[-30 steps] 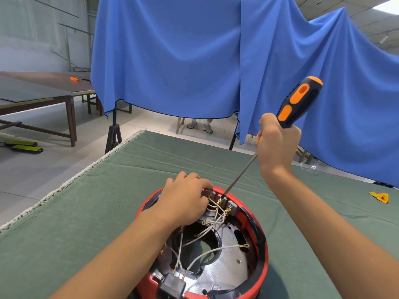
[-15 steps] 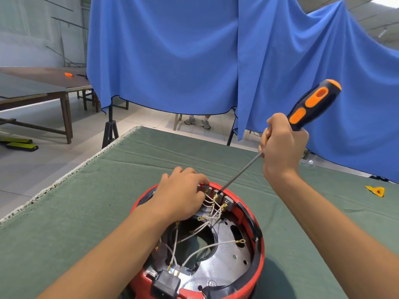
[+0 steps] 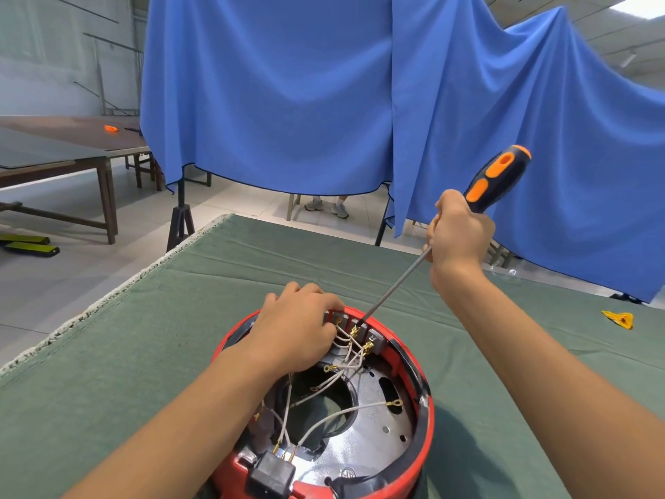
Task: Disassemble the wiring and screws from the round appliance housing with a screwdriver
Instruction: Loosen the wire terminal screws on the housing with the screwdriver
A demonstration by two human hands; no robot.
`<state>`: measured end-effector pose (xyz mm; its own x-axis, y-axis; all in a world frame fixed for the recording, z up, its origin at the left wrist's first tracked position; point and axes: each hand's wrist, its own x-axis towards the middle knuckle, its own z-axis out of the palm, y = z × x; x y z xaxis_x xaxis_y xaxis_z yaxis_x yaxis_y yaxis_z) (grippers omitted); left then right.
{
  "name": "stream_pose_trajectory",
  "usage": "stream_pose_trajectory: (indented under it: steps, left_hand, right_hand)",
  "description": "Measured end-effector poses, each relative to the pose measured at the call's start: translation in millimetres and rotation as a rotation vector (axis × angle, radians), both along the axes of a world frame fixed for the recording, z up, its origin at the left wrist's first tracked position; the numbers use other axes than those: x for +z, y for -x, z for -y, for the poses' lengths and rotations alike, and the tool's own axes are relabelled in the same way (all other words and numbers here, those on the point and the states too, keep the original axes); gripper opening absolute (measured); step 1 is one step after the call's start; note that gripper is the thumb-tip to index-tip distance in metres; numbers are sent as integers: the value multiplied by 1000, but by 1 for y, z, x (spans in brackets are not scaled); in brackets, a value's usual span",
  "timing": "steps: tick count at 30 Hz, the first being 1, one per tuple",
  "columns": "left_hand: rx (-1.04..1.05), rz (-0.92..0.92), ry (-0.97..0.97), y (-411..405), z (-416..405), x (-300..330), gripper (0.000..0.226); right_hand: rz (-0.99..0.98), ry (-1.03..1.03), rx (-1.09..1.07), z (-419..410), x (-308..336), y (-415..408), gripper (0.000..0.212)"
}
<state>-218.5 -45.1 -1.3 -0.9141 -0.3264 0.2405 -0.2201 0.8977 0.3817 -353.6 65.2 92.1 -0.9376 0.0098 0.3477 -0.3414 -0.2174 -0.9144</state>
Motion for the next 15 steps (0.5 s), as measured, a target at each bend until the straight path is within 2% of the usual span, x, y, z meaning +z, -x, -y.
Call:
stream_pose_trajectory:
  steps: [9,15]
  left_hand:
    - [0,-15,-10,1,3,-2,41]
    - [-9,-20,-19,3,5,-3,41]
  right_hand:
    - [346,74,-117,-2,-22,39,19]
    - [473,102,-85,-6,-41,43,18]
